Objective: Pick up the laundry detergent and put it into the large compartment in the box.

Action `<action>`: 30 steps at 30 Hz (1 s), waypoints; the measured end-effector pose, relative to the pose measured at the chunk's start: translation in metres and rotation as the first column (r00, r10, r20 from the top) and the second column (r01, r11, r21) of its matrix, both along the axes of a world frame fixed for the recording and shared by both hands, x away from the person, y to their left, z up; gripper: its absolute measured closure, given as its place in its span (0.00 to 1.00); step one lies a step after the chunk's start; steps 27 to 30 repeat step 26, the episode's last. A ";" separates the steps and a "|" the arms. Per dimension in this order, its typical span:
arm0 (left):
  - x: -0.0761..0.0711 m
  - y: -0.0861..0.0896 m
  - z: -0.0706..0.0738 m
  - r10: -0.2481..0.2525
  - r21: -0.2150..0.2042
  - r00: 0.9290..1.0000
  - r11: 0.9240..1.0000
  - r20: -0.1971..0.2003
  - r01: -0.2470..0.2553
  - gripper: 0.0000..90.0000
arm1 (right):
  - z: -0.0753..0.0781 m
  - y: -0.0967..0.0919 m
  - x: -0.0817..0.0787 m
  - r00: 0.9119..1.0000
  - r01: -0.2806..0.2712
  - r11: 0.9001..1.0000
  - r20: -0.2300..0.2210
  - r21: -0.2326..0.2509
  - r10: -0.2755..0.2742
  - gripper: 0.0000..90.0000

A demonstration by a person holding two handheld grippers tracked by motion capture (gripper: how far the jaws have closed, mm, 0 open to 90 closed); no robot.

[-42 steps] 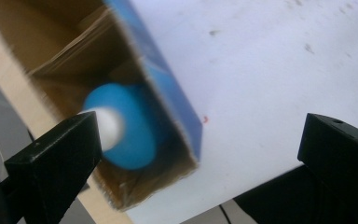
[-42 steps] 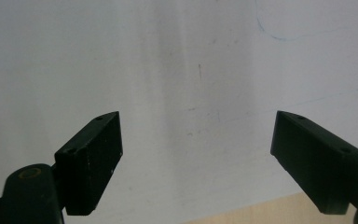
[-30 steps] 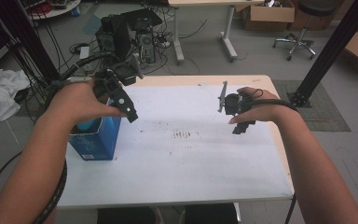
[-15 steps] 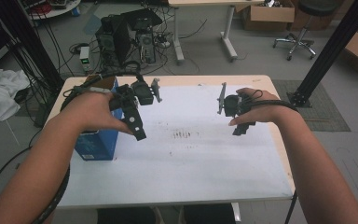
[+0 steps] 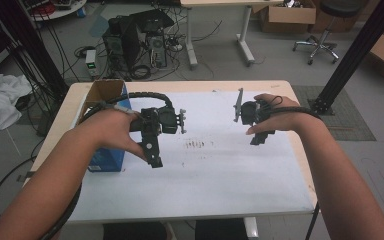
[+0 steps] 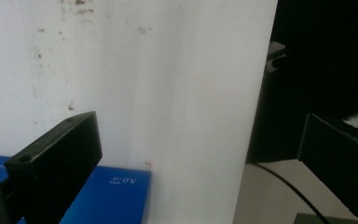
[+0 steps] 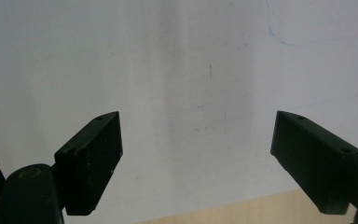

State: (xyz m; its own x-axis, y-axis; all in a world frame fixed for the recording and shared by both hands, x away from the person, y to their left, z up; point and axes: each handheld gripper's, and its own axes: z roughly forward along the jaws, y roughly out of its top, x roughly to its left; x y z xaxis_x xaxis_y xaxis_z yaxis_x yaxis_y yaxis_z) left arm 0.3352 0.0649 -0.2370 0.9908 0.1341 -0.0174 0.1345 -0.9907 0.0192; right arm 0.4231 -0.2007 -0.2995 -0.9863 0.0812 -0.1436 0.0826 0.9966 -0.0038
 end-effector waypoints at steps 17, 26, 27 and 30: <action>0.003 -0.001 -0.002 -0.016 -0.021 1.000 1.000 0.000 0.016 0.00 | -0.004 0.004 0.002 1.000 -0.003 1.000 -0.007 -0.017 0.003 0.18; 0.004 0.000 -0.003 -0.019 -0.020 1.000 1.000 0.001 0.019 0.00 | -0.004 0.005 0.002 1.000 0.005 1.000 -0.003 -0.015 -0.005 0.18; 0.004 0.000 -0.003 -0.019 -0.020 1.000 1.000 0.001 0.019 0.00 | -0.004 0.005 0.002 1.000 0.005 1.000 -0.003 -0.015 -0.005 0.18; 0.004 0.000 -0.003 -0.019 -0.020 1.000 1.000 0.001 0.019 0.00 | -0.004 0.005 0.002 1.000 0.005 1.000 -0.003 -0.015 -0.005 0.18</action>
